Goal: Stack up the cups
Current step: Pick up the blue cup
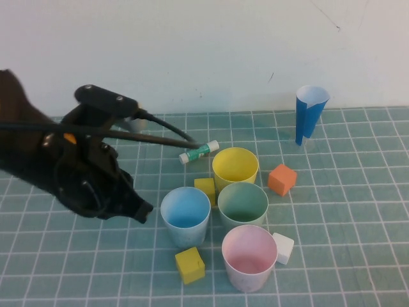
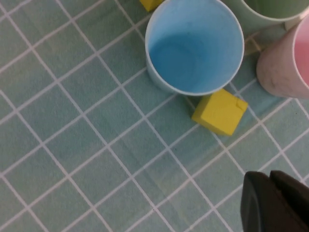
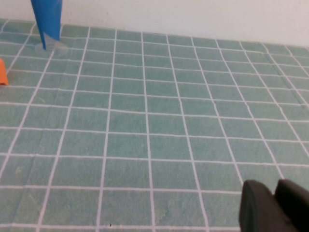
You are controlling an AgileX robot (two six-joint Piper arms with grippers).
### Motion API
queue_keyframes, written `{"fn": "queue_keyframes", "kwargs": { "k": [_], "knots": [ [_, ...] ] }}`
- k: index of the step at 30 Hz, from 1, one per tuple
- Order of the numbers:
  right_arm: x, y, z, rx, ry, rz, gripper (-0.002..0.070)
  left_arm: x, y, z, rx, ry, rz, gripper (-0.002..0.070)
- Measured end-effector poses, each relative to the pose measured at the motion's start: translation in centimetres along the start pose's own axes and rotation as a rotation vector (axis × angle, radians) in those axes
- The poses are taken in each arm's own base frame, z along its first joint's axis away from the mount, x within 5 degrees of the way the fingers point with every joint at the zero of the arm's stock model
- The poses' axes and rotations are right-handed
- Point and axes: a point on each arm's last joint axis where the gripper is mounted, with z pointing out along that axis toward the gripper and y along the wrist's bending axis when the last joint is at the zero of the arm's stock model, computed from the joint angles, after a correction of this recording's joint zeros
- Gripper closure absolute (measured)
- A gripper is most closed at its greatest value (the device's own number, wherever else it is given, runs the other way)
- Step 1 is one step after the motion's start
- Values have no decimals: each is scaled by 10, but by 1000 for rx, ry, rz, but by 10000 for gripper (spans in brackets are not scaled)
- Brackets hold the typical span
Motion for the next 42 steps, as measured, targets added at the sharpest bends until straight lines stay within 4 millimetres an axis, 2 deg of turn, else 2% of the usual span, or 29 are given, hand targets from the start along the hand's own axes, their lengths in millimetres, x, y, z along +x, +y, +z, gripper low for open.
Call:
{"fn": "queue_keyframes", "kwargs": {
  "k": [9, 16, 20, 23, 28, 30, 32, 35, 42],
  "knots": [
    [0, 0, 0, 0, 0, 0, 605, -39, 9, 43, -26, 142, 23, 677],
    [0, 0, 0, 0, 0, 0, 605, -43, 19, 83, -34, 235, 13, 677],
    [0, 0, 0, 0, 0, 0, 605, -47, 22, 93, -42, 215, 2, 650],
    [0, 0, 0, 0, 0, 0, 605, -50, 22, 92, -48, 189, -9, 568],
    [0, 0, 0, 0, 0, 0, 605, -55, 23, 93, -59, 147, -53, 312],
    [0, 0, 0, 0, 0, 0, 605, -57, 24, 94, -64, 123, -71, 240],
    [0, 0, 0, 0, 0, 0, 605, -59, 25, 98, -70, 102, -92, 210],
    [0, 0, 0, 0, 0, 0, 605, -61, 28, 110, -74, 102, -110, 226],
    [0, 0, 0, 0, 0, 0, 605, -55, 36, 153, -73, 192, -131, 342]
  ]
}}
